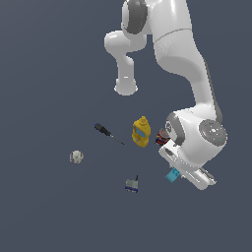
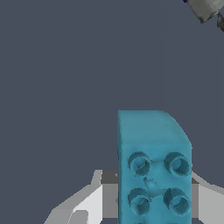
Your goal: Pick up a designated object from a clutter of objects.
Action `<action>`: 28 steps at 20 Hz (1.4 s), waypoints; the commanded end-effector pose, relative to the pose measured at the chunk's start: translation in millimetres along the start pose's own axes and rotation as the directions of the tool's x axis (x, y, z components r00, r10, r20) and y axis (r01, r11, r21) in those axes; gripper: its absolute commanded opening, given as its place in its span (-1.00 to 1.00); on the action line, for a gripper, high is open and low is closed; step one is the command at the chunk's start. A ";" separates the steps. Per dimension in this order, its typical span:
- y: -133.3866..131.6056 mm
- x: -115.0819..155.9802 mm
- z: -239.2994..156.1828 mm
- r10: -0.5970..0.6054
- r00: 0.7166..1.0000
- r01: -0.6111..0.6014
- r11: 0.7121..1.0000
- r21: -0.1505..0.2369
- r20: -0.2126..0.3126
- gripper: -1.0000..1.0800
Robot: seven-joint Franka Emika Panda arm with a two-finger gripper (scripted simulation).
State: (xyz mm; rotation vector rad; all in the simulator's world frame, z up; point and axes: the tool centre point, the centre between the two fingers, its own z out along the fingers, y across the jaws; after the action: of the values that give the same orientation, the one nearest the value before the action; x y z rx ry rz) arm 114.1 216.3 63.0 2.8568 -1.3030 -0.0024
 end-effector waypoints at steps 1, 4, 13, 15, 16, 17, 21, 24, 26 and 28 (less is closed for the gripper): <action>5.8 -6.5 -16.4 0.000 1.000 0.000 1.000 0.002 -0.001 -1.00; 15.1 -16.2 -38.9 0.000 1.000 0.000 1.000 0.002 -0.001 -1.00; 45.5 -48.0 -113.9 0.000 1.000 0.000 1.000 0.002 -0.001 -1.00; 52.5 -55.4 -131.6 0.000 1.000 0.000 1.000 0.002 -0.001 -1.00; 55.9 -59.3 -140.4 0.000 1.000 0.000 1.000 0.002 -0.001 -1.00; 59.5 -63.1 -149.6 0.000 1.000 0.000 1.000 0.002 -0.001 -1.00; 74.2 -78.7 -187.5 0.000 1.000 0.000 1.000 0.002 -0.001 -1.00; 85.3 -90.9 -217.2 0.000 1.000 0.000 1.000 0.002 -0.001 -1.00; 92.1 -98.4 -235.8 0.000 1.000 0.000 1.000 0.002 -0.001 -1.00; 98.3 -105.3 -253.0 0.000 1.000 0.000 1.000 0.002 -0.001 -1.00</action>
State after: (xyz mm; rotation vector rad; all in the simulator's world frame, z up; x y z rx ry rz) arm -21.1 231.0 302.6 2.8583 -1.3025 0.0002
